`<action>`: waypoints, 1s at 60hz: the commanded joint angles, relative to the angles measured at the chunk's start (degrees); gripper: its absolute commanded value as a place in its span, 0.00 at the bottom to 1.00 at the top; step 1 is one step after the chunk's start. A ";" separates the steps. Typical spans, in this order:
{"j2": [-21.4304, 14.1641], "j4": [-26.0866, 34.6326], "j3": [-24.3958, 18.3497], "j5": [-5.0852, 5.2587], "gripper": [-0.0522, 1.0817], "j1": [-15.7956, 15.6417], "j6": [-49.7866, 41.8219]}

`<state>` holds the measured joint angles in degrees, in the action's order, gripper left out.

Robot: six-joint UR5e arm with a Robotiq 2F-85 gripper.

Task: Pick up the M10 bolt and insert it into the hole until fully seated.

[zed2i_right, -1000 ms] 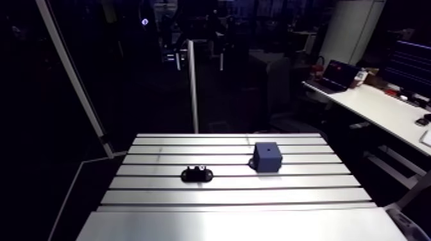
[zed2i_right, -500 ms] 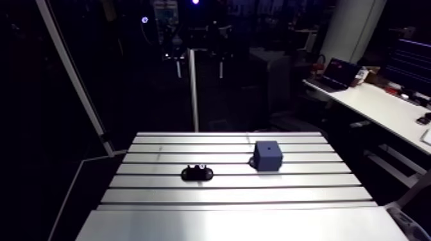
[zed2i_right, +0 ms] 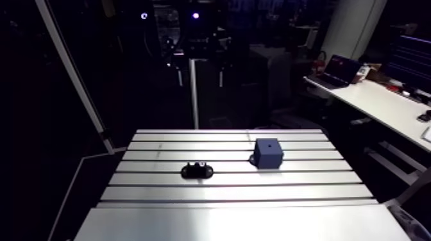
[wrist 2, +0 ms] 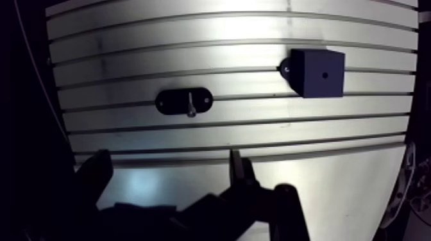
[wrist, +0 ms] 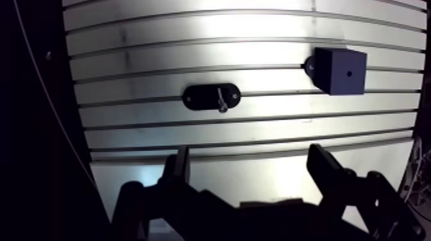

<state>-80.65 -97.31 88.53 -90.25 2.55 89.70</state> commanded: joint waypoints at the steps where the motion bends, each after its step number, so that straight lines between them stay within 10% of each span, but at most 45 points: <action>1: 0.96 -3.24 2.83 -0.07 0.05 -0.01 -0.45; 60: 7.98 -15.67 14.23 -0.23 0.06 -0.97 0.15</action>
<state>-73.62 -111.85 101.94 -90.49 1.67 89.75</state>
